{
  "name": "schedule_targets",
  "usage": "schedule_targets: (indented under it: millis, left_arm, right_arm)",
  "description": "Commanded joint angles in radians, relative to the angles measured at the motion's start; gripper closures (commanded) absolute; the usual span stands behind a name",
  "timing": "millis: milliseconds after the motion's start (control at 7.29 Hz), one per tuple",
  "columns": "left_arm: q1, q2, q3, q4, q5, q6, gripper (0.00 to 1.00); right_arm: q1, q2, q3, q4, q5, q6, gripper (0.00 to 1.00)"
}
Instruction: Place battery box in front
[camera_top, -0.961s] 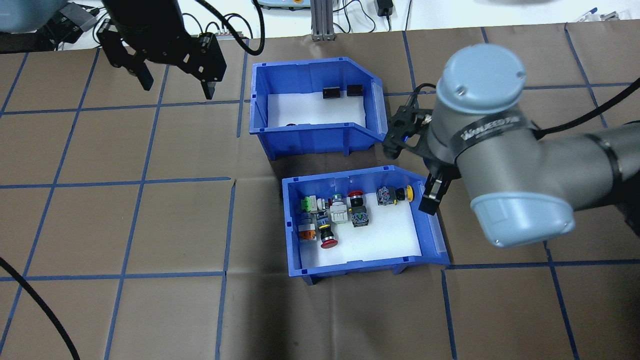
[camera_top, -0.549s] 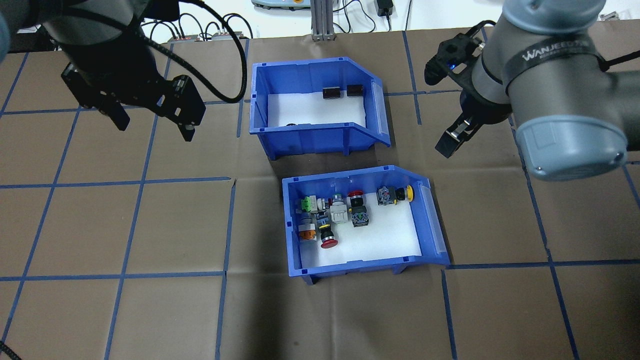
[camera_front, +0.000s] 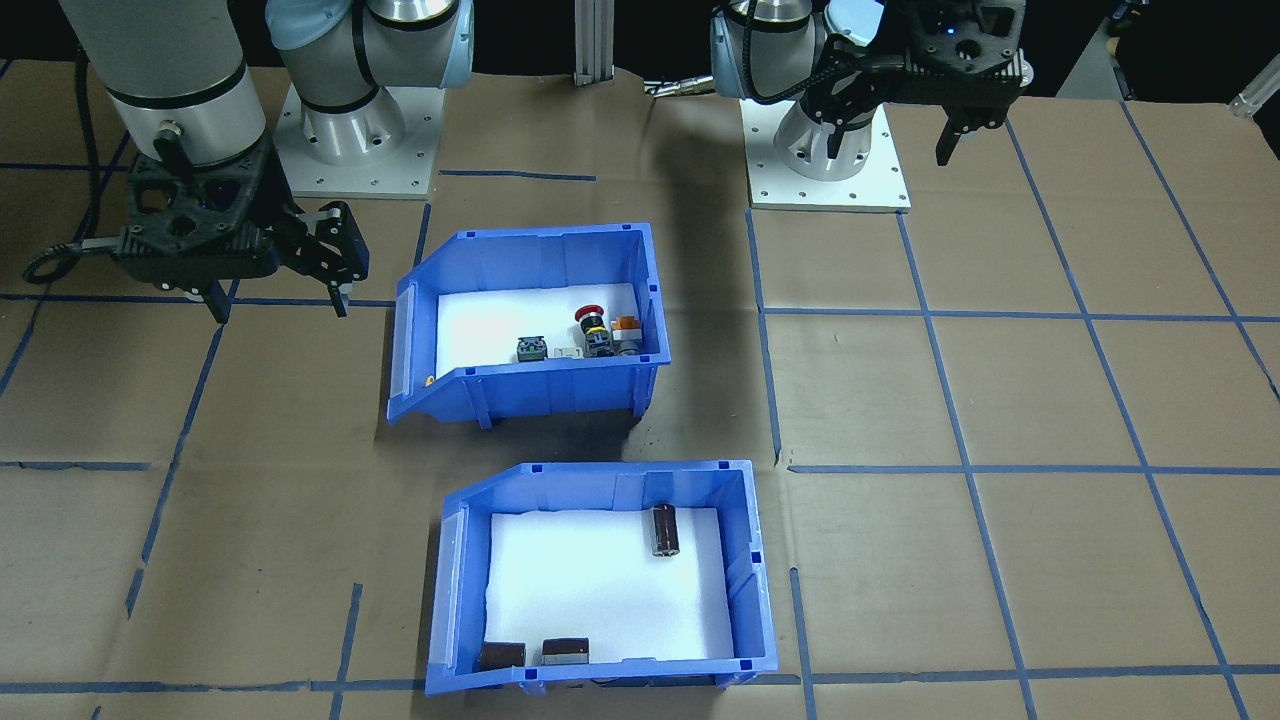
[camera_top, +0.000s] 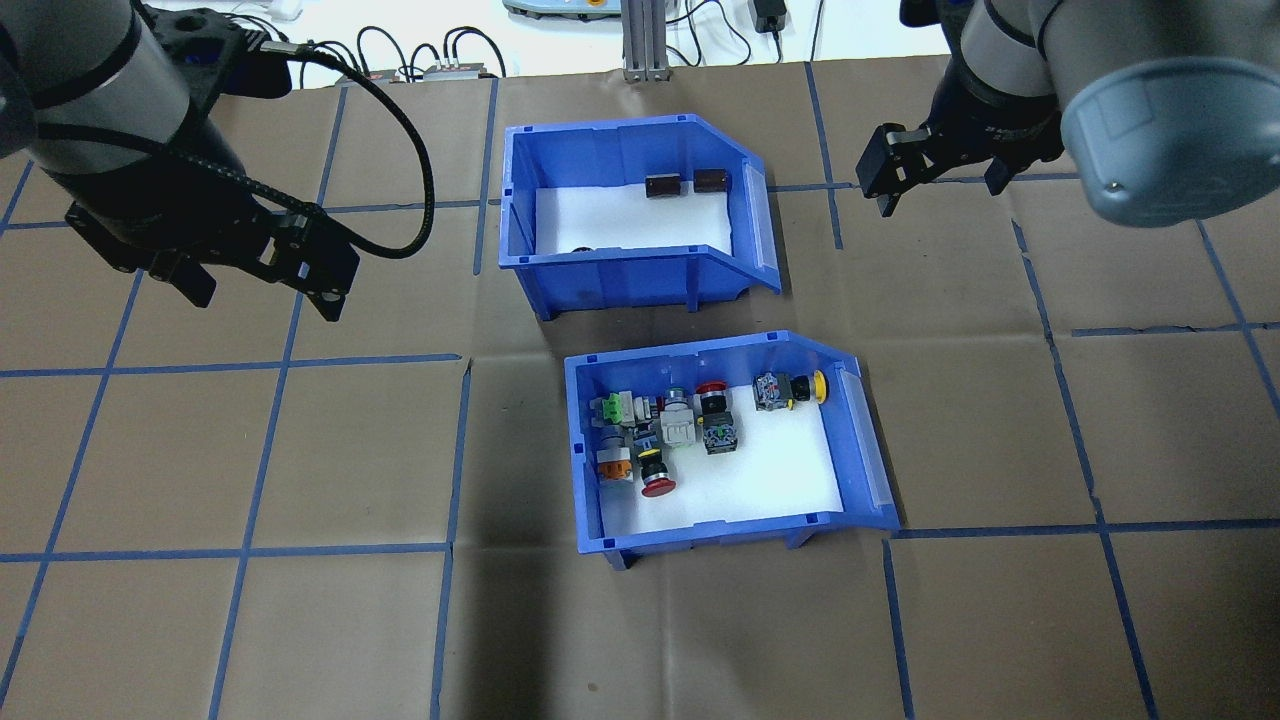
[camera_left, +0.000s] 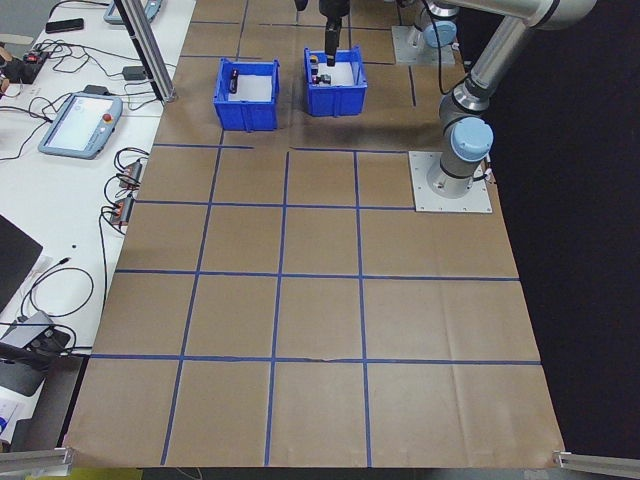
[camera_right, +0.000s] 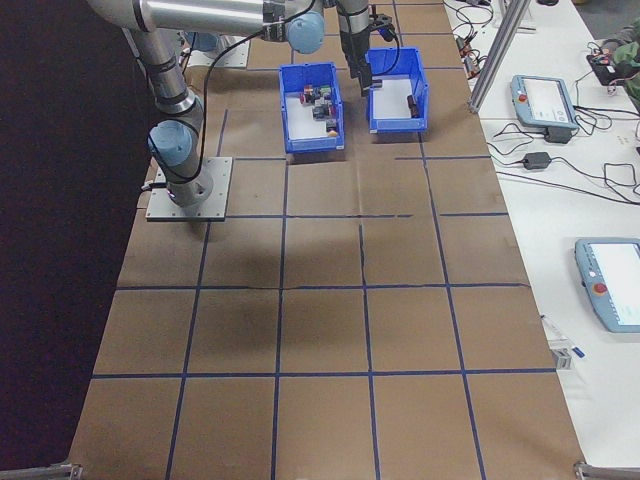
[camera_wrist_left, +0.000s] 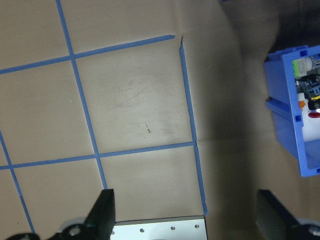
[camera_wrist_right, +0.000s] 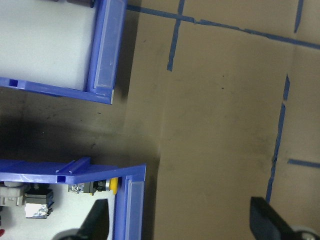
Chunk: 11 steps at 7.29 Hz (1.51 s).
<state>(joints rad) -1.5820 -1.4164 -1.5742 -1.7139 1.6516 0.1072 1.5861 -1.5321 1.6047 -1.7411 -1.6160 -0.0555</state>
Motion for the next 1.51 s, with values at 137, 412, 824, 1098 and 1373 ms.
schedule_targets:
  millis: [137, 412, 824, 1098, 1373]
  left_arm:
    - [0.005, 0.001, -0.009, 0.12, -0.001, -0.004, 0.01]
    - [0.005, 0.013, -0.042, 0.146, -0.001, -0.006, 0.01]
    - [0.005, 0.011, -0.044, 0.152, -0.001, -0.008, 0.01]
    - [0.005, 0.011, -0.044, 0.152, -0.001, -0.008, 0.01]
    - [0.005, 0.011, -0.044, 0.152, -0.001, -0.008, 0.01]
  right_arm:
    - [-0.006, 0.02, -0.003, 0.153, 0.044, 0.187, 0.0]
    - [-0.008, 0.01, 0.012, 0.134, 0.036, 0.198, 0.0]
    - [-0.021, 0.007, 0.009, 0.135, 0.031, 0.198, 0.0]
    - [-0.023, 0.007, 0.007, 0.133, 0.033, 0.197, 0.0]
    - [-0.026, 0.007, 0.007, 0.133, 0.031, 0.197, 0.0]
